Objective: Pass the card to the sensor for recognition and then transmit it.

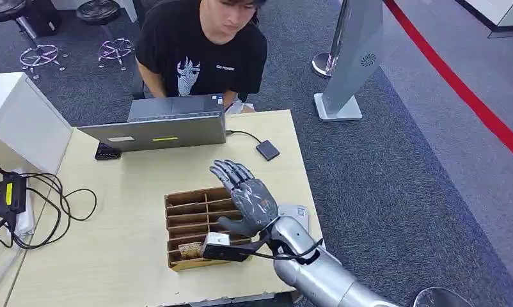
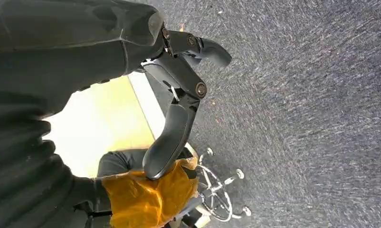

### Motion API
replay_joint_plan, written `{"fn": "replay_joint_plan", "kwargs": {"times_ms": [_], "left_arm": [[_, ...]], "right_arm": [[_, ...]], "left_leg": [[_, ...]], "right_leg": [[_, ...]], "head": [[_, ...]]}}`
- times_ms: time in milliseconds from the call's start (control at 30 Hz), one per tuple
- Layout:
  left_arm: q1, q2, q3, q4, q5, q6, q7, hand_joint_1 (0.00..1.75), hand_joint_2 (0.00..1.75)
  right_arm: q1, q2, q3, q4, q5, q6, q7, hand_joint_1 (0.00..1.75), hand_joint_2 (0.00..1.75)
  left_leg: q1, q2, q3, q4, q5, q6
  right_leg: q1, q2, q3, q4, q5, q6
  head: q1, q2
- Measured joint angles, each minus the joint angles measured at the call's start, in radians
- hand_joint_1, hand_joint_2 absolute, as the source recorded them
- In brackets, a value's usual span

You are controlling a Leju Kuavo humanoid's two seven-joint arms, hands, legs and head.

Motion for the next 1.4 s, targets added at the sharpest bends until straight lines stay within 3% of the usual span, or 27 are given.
{"fn": "replay_joint_plan", "kwargs": {"times_ms": [233,733,800,1267,1300,1400], "left_arm": [[-0.001,0.0,-0.002,0.0,-0.009,0.0,0.0,0.0,1.75],[-0.001,0.0,-0.009,0.0,-0.02,-0.002,-0.001,0.0,1.75],[-0.001,0.0,-0.009,0.0,-0.02,-0.002,-0.001,0.0,1.75],[-0.002,0.0,-0.009,0.0,-0.021,-0.002,-0.001,0.0,1.75],[-0.002,0.0,-0.009,0.0,-0.02,-0.002,-0.001,0.0,1.75],[-0.002,0.0,-0.009,0.0,-0.021,-0.002,-0.001,0.0,1.75]], "right_arm": [[-0.031,0.039,0.01,0.087,0.029,-0.044,0.028,0.0,1.75],[-0.09,0.077,0.01,0.24,0.031,-0.066,0.056,0.02,1.75],[-0.091,0.077,0.008,0.25,0.028,-0.066,0.058,0.45,1.75],[-0.094,0.08,0.003,0.284,0.026,-0.066,0.058,0.45,1.75],[-0.094,0.08,0.003,0.284,0.026,-0.066,0.057,1.36,1.75],[-0.094,0.08,0.003,0.287,0.026,-0.066,0.057,1.73,1.75]], "left_leg": [[0.0,0.0,0.0,0.0,0.0,0.0],[0.0,0.0,0.0,0.0,0.0,0.0],[0.0,0.0,0.0,0.0,0.0,0.0],[0.0,0.0,0.0,0.0,0.0,0.0],[0.0,0.0,0.0,0.0,0.0,0.0],[0.0,0.0,0.0,0.0,0.0,0.0]], "right_leg": [[0.0,0.0,0.0,0.0,0.0,0.0],[0.0,0.0,0.0,0.0,0.0,0.0],[0.0,0.0,0.0,0.0,0.0,0.0],[0.0,0.0,0.0,0.0,0.0,0.0],[0.0,0.0,0.0,0.0,0.0,0.0],[0.0,0.0,0.0,0.0,0.0,0.0]], "head": [[0.0,0.0],[0.0,0.0],[0.0,0.0],[0.0,0.0],[0.0,0.0],[0.0,0.0]]}}
